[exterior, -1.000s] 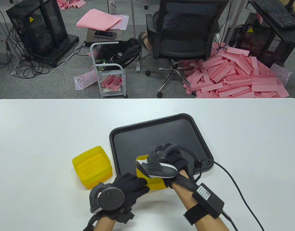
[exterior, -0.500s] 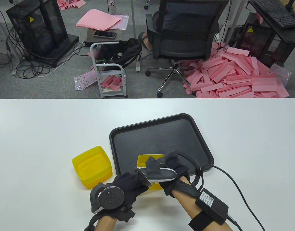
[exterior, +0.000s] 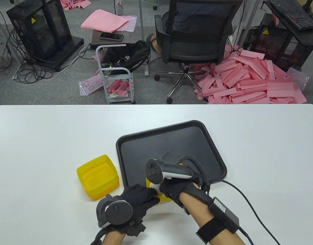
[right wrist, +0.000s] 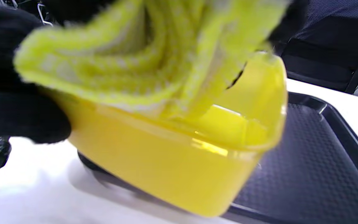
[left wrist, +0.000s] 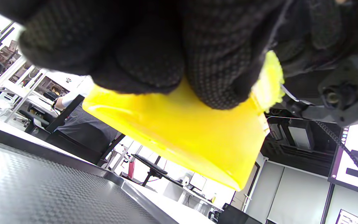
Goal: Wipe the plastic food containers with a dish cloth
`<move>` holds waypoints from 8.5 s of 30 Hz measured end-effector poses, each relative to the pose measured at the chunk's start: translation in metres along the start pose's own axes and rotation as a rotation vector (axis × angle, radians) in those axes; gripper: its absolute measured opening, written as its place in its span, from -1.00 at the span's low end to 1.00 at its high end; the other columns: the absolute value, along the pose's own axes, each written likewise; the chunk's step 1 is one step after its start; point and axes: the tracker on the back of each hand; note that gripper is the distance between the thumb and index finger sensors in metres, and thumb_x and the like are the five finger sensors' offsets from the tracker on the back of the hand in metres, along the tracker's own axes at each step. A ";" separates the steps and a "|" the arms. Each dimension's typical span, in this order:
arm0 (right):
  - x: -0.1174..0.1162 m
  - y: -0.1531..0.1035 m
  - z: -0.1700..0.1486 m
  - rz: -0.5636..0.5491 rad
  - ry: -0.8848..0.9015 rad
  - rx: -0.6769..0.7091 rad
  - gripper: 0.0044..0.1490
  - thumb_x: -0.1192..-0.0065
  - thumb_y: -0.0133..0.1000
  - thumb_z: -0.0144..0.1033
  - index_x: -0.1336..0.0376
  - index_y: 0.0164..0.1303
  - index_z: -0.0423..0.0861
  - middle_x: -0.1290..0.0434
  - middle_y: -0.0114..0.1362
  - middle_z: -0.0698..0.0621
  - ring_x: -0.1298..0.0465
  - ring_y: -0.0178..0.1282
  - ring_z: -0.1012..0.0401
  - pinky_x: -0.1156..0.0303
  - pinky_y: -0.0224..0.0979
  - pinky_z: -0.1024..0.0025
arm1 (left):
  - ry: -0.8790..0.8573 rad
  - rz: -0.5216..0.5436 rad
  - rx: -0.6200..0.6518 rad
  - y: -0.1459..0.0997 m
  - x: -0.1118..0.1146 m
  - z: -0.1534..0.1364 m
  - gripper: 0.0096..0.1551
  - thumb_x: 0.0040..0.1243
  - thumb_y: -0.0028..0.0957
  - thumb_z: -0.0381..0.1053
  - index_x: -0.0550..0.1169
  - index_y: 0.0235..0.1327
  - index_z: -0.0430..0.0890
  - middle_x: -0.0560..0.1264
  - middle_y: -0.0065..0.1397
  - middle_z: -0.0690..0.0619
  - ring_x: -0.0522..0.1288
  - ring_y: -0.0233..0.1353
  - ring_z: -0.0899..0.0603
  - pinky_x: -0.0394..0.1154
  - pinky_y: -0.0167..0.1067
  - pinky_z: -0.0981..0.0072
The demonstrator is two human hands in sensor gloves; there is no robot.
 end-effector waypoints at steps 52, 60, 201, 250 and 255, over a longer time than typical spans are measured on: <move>-0.030 0.017 -0.038 0.214 0.335 -0.029 -0.35 -0.36 0.13 -0.08 -0.25 0.43 0.02 -0.60 0.26 0.07 -0.65 -0.06 0.08 -0.63 -0.25 0.41 | 0.013 0.016 -0.020 -0.002 0.007 -0.002 -0.58 0.48 -0.21 0.20 0.82 -0.22 0.00 0.76 -0.39 0.00 0.69 -0.33 -0.14 0.64 -0.33 0.07; -0.030 0.002 -0.067 0.029 0.668 0.001 -0.33 -0.33 0.15 -0.09 -0.22 0.46 -0.01 -0.58 0.27 0.06 -0.63 -0.05 0.06 -0.62 -0.23 0.41 | -0.005 0.043 -0.036 -0.001 0.007 -0.003 -0.58 0.48 -0.20 0.21 0.81 -0.22 0.00 0.75 -0.40 0.01 0.69 -0.33 -0.13 0.64 -0.34 0.08; -0.144 -0.059 -0.083 -1.034 0.675 -0.029 -0.20 -0.23 0.21 0.02 0.02 0.53 -0.05 -0.39 0.37 -0.02 -0.57 0.09 -0.01 -0.62 0.00 0.24 | -0.113 0.136 -0.170 0.001 0.010 -0.027 -0.58 0.42 -0.12 0.19 0.84 -0.19 -0.03 0.78 -0.41 0.04 0.72 -0.30 -0.16 0.63 -0.37 0.07; -0.138 -0.067 -0.092 -1.035 0.544 -0.098 -0.21 -0.15 0.23 0.00 0.01 0.56 -0.10 -0.42 0.33 -0.03 -0.57 0.03 -0.01 -0.62 -0.08 0.26 | -0.190 0.072 -0.185 -0.003 0.014 -0.024 -0.54 0.36 -0.03 0.10 0.76 0.01 -0.09 0.77 -0.30 -0.02 0.70 -0.22 -0.20 0.62 -0.31 0.07; -0.140 -0.075 -0.114 -1.055 0.621 -0.169 -0.22 -0.14 0.24 0.00 0.00 0.56 -0.10 -0.41 0.34 -0.03 -0.57 0.04 -0.01 -0.61 -0.07 0.26 | -0.105 0.084 -0.186 -0.005 0.010 -0.022 -0.57 0.43 -0.08 0.13 0.78 -0.02 0.01 0.76 -0.24 -0.03 0.68 -0.16 -0.21 0.61 -0.28 0.06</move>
Point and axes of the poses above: the tracker on the back of each hand, its own z axis roughly to the thumb side, its own y axis roughly from the wrist to the fingertips, x = y × z
